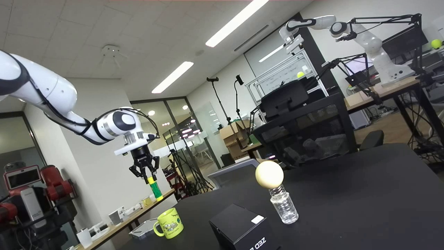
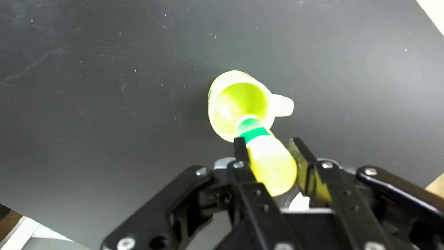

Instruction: Remove the glue from the mug, put the glue in the mug, remove the glue from the mug and put it on top of the black box

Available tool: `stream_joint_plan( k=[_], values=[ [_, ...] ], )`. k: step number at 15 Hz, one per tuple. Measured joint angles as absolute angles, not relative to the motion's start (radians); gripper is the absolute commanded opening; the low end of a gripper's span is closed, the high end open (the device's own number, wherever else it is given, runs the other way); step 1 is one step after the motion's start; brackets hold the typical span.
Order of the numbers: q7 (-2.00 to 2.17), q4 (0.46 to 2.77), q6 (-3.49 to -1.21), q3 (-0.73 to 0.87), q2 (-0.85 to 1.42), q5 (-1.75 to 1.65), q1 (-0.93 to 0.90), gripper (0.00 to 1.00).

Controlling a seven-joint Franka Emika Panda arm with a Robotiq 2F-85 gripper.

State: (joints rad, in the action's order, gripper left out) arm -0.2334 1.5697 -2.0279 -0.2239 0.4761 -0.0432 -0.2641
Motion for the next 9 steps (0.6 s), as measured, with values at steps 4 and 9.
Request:
stream_joint_plan(
  k=[4, 9],
  values=[
    [-0.234, 1.588, -2.037, -0.223, 0.471, -0.044, -0.264, 0.34],
    [-0.236, 1.588, -2.041, -0.224, 0.475, -0.044, -0.265, 0.09]
  ],
)
